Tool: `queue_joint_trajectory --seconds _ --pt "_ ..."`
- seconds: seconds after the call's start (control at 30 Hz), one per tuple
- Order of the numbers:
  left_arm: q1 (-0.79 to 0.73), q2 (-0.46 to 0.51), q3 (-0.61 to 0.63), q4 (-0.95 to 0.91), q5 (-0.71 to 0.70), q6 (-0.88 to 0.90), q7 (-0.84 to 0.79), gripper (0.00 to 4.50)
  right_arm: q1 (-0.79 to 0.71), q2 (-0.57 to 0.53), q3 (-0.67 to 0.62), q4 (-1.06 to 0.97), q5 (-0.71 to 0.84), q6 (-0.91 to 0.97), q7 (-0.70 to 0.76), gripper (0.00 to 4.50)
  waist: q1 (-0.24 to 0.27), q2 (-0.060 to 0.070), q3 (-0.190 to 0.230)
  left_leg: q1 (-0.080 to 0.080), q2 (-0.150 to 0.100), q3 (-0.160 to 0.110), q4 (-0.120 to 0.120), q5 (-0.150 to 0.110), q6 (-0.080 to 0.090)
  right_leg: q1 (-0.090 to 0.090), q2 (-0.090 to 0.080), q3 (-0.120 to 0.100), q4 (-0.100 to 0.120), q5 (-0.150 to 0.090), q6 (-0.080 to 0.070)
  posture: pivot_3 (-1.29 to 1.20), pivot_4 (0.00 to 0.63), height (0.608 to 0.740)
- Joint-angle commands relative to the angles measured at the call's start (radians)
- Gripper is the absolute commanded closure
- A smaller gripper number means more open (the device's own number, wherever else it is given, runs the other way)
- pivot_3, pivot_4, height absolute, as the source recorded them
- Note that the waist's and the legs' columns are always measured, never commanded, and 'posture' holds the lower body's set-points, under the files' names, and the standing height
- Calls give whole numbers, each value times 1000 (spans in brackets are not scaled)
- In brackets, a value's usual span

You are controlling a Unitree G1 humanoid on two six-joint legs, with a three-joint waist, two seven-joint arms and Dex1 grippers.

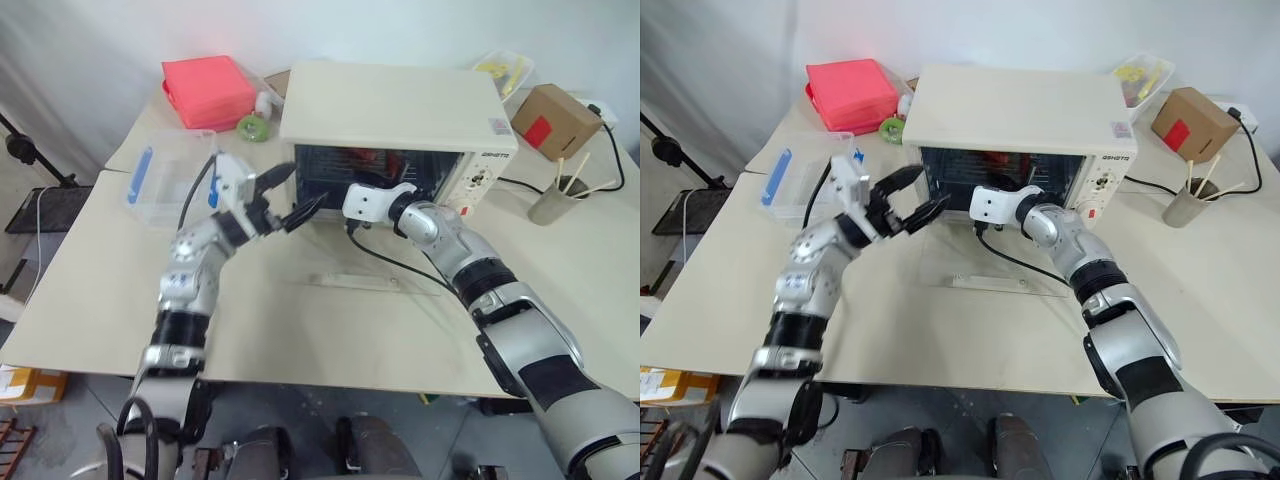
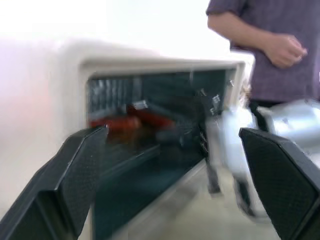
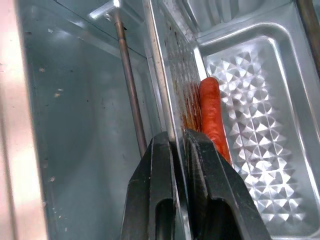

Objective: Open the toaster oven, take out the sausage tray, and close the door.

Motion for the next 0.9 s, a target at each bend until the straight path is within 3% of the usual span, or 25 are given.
queue_joint_trajectory --seconds 0.03,0.23,0.43,0.5,0.6,0.73,0.9 --pt "-56 0 34 88 0 -47 2 0 38 -5 -32 -204 49 -10 37 4213 -8 0 0 0 0 0 0 0 0 -1 0 0 0 0 0 0 150 740" --pt "-71 -2 32 131 1 -63 -25 0 202 -57 -66 -508 66 73 139 4213 -18 0 0 0 1 0 -1 0 -1 -4 1 -1 3 0 0 0 150 740" --pt "-38 14 47 98 -28 -20 -57 0 395 -118 -117 -821 74 180 235 4213 3 0 0 -2 1 0 0 0 -1 -4 0 -1 2 0 0 0 150 740" --pt "-16 28 46 78 -28 -6 -74 0 447 -134 -135 -902 75 212 260 4487 10 0 0 -2 1 -1 0 0 -1 -4 0 -1 2 0 0 0 150 740" --pt "18 52 52 41 -40 33 -91 0 504 -156 -148 -989 68 245 297 4495 15 0 0 -3 1 -1 1 0 -1 -4 0 -1 2 0 0 0 150 740" --pt "62 97 63 -32 -73 145 -108 0 563 -172 -164 -1077 65 273 315 4495 30 0 0 -11 0 -3 6 0 0 -10 0 -2 3 0 0 0 150 740" --pt "113 163 87 -157 -164 420 -78 0 652 -183 -158 -1178 62 273 345 4495 34 0 0 -11 0 -3 7 0 0 -12 0 -2 3 0 0 0 150 740"
